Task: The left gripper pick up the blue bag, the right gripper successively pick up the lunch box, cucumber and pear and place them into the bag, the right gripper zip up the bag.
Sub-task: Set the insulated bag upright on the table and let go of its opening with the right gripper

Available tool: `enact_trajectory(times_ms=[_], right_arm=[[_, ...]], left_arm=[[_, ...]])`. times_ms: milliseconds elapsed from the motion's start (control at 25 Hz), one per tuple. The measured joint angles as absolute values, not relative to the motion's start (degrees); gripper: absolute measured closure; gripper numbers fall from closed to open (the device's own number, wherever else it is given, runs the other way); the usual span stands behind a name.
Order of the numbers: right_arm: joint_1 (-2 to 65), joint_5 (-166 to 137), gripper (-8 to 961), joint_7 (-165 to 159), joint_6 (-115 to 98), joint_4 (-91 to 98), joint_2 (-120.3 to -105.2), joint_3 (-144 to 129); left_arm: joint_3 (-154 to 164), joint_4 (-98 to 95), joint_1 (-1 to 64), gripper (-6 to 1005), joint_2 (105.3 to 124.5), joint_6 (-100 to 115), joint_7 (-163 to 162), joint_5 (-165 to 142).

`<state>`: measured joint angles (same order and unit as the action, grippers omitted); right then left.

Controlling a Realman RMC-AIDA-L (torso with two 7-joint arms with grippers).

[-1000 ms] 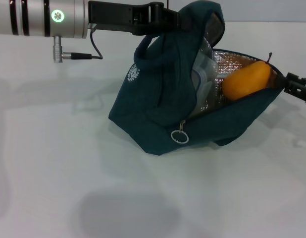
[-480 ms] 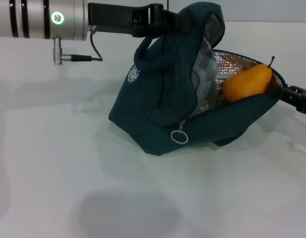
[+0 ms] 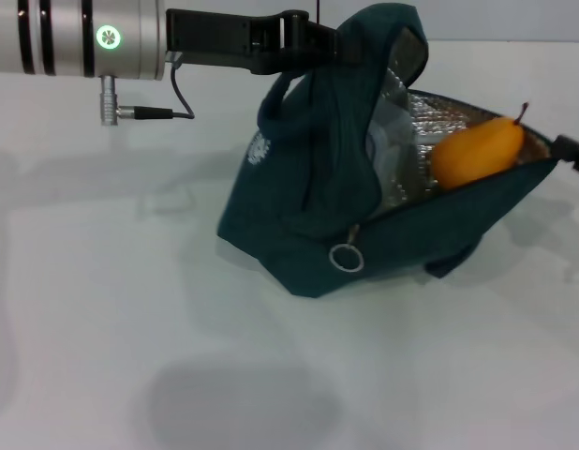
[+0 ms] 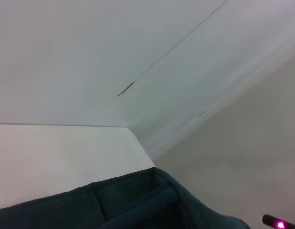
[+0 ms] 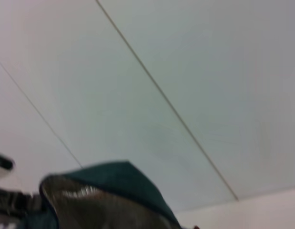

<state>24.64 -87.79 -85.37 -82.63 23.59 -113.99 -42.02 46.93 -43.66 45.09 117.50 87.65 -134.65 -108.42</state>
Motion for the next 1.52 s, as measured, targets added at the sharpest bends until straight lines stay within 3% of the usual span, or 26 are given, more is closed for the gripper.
enact_trajectory(times_ms=[40,520,880,1160,1520], right_arm=[[24.4,-87.6,946,-85.4,-83.5,24.0,-113.87,-41.3],[25.1,-83.7,953,-85.6,-91.7,27.5,-112.70,-38.6],[32.1,-81.0,939,-87.9,-96.7,31.9,-112.34,-39.0],[37.6,-81.8,928,-88.6,-96.4,31.3,-113.04,-41.8],[36.9,-82.1,915,-88.7,-87.9,28.8,-113.05,-49.5]], left_arm=[[46.9,-43.7,45.1,929,117.48,87.8,-134.7,-108.4],[47.2,-43.3,45.1,928,117.61,88.8,-134.2,-106.8],[46.9,-35.9,44.7,928,117.43,87.9,-127.5,-107.0],[46.8,-35.3,41.9,928,117.95,87.4,-124.7,-107.0],[46.9,-35.7,39.7,927,117.86,87.7,-124.3,-105.9]])
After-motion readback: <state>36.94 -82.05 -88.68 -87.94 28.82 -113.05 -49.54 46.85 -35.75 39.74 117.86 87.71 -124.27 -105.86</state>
